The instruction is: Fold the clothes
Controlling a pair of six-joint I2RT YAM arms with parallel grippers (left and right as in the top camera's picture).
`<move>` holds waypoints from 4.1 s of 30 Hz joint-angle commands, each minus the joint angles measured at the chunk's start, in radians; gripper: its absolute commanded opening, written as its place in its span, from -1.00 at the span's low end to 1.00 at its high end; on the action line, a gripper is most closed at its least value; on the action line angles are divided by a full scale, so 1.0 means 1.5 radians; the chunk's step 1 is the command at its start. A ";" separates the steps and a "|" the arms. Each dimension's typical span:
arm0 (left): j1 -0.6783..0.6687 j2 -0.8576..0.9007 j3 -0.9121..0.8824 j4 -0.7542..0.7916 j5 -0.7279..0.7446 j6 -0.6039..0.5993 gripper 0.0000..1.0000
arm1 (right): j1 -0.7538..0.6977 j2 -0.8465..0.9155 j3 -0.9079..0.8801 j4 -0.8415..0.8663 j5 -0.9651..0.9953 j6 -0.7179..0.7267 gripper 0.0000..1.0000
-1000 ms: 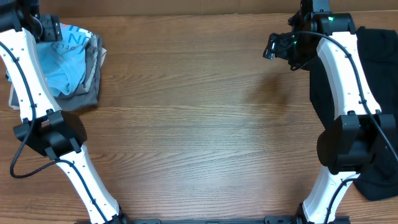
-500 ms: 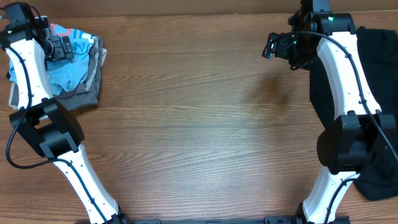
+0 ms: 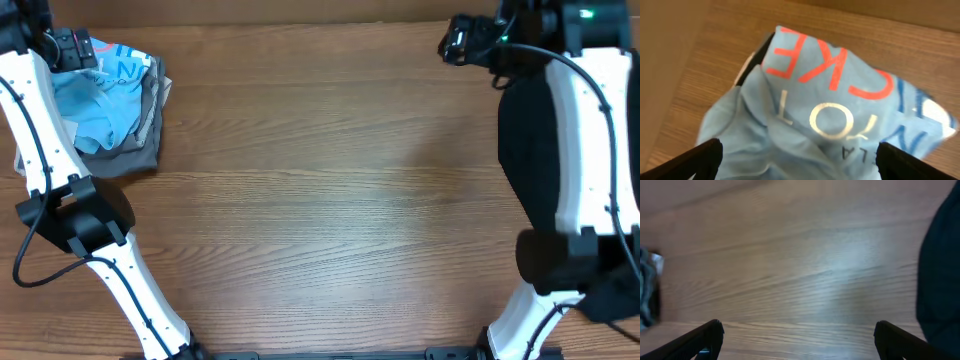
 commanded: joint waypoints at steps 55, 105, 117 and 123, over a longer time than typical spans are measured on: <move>-0.008 -0.031 0.114 -0.083 0.021 -0.202 1.00 | 0.012 -0.627 -0.403 0.266 0.105 -0.013 1.00; -0.008 -0.031 0.114 -0.083 0.021 -0.202 1.00 | 0.012 -1.316 -1.563 0.984 0.185 0.072 1.00; -0.008 -0.031 0.114 -0.083 0.021 -0.202 1.00 | 0.012 -1.316 -1.563 0.918 0.141 0.040 1.00; -0.008 -0.031 0.114 -0.083 0.021 -0.202 1.00 | 0.012 -1.316 -1.563 0.917 0.141 0.040 1.00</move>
